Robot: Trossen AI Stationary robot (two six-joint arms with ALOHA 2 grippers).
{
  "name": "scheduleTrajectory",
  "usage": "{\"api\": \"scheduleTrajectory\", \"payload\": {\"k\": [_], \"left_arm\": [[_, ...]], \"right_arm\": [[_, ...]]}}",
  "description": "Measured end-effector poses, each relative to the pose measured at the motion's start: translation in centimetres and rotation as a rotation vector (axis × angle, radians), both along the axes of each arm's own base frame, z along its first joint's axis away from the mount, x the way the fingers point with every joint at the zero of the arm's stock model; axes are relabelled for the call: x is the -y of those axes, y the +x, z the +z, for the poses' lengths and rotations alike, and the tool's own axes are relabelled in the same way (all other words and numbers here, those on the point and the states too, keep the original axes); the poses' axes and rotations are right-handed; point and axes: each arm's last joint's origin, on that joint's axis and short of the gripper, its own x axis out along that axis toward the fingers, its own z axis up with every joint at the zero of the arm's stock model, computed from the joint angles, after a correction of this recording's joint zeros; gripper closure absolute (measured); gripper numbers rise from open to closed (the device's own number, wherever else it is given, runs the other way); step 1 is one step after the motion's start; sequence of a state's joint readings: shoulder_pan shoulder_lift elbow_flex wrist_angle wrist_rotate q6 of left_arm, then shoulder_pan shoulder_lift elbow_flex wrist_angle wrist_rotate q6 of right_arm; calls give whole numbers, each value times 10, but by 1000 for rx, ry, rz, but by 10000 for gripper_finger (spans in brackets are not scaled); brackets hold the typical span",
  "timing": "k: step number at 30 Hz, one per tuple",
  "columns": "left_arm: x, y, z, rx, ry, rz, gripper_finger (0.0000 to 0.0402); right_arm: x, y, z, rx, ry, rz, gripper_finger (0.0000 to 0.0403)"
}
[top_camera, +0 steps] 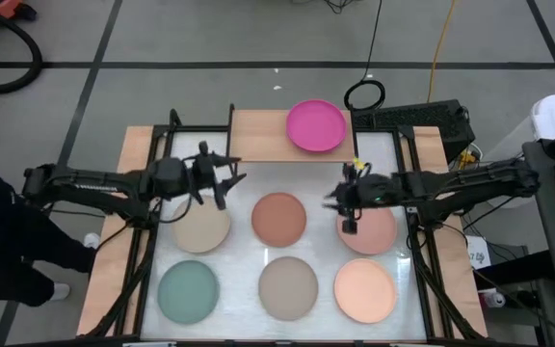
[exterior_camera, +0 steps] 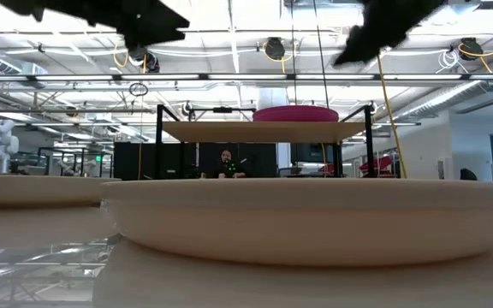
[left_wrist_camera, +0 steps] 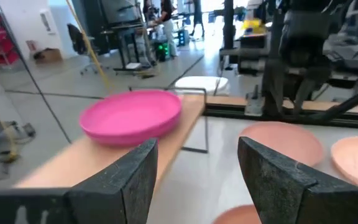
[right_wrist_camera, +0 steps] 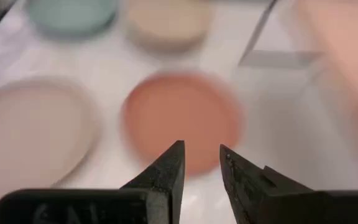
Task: Place and stack plates onto a shelf
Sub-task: Stack the light brown plate on top of the pink plate on the shelf
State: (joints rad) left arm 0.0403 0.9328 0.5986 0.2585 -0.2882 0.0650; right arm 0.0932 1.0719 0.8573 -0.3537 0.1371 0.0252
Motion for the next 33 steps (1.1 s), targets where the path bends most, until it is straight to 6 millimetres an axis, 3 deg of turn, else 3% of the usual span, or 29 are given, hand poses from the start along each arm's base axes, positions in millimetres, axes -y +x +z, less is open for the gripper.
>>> {"api": "scheduleTrajectory", "payload": {"k": [4,10,18,33], "left_arm": [[6,-3,-16,31,-21,-29,174],[8,-3,-20,40,-33,-34,174],[8,-3,-20,28,-27,-34,174],[15,-3,-26,-17,-64,-65,174]], "right_arm": [[-4,3,-22,-181,182,-16,319],[-17,9,-54,-331,287,-87,319],[-28,7,-72,-470,456,-317,319],[-33,13,-119,-685,351,-520,319]]}}
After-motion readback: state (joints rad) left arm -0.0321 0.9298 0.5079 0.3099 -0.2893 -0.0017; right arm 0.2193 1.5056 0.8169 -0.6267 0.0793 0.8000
